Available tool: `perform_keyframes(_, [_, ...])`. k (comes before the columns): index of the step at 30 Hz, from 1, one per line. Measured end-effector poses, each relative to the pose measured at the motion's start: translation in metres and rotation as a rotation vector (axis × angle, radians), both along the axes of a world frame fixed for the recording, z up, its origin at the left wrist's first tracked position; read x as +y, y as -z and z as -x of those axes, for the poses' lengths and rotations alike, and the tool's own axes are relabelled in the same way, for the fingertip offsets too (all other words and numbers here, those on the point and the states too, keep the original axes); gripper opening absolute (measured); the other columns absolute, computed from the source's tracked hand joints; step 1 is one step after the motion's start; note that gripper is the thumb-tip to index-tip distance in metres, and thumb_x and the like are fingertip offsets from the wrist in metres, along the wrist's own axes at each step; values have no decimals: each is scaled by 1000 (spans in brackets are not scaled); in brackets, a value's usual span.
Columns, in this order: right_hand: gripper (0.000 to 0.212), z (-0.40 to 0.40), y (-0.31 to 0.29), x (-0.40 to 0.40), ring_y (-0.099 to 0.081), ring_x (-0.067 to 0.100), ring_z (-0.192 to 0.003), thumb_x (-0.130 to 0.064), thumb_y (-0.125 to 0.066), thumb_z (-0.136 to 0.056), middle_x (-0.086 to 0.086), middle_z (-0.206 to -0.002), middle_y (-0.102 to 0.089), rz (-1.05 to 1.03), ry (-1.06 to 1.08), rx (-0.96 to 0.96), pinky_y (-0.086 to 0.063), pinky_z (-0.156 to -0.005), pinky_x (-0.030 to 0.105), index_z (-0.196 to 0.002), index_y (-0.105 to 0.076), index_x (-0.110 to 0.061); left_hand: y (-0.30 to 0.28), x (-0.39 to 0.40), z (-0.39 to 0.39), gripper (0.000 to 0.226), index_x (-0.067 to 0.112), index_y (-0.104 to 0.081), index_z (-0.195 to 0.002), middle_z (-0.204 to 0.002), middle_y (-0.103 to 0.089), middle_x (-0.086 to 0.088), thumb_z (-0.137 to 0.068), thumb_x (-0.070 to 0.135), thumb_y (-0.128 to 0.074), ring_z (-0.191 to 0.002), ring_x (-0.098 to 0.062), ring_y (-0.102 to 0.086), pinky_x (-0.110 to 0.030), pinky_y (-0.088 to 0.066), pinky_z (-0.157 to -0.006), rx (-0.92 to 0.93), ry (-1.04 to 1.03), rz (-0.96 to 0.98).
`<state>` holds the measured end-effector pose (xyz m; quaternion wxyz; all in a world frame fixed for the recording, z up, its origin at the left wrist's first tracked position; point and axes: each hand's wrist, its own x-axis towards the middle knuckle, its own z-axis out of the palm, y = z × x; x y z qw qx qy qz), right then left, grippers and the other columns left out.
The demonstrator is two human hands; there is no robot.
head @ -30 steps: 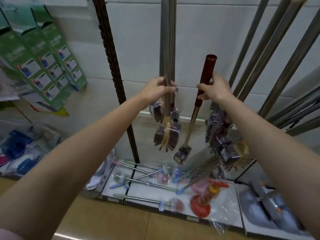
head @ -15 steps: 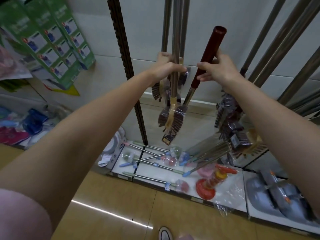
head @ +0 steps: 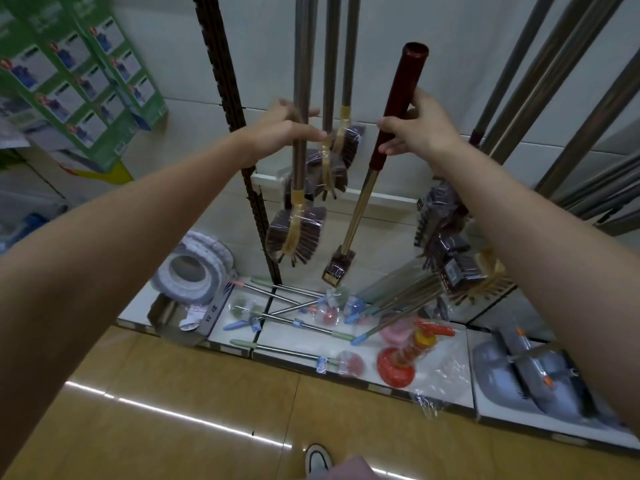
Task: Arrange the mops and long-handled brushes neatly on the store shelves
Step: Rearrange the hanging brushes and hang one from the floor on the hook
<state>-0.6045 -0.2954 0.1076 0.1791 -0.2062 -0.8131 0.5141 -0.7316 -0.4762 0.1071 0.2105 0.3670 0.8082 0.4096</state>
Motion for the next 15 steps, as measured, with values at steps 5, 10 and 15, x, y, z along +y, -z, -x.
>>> perform_keyframes(5, [54, -10, 7, 5, -63, 15, -61, -12, -59, -89, 6, -109, -55, -17, 26, -74, -58, -55, 20, -137, -35, -13, 13, -1, -2, 27, 22, -49, -91, -145, -41, 4, -77, 39, -65, -132, -16, -37, -35, -33, -103, 39, 26, 49])
perform_keyframes(10, [59, -14, 11, 11, -60, 15, -65, -14, -63, -86, 9, -112, -58, -52, 55, -79, -52, -47, 19, -137, -33, -15, 16, 2, -4, 73, 17, -45, -132, -141, -39, 4, -70, 49, -67, -116, -8, -38, -26, -30, -93, 16, 65, 79])
perform_keyframes(15, [35, -10, -28, 19, -57, 16, -82, -12, -68, -80, -2, -90, -59, -75, -10, -44, -44, -62, 23, -107, -47, -21, -18, 0, -5, 60, 22, -55, -118, -139, -42, 2, -69, 54, -64, -125, -13, -41, -32, -35, -103, 46, 79, 37])
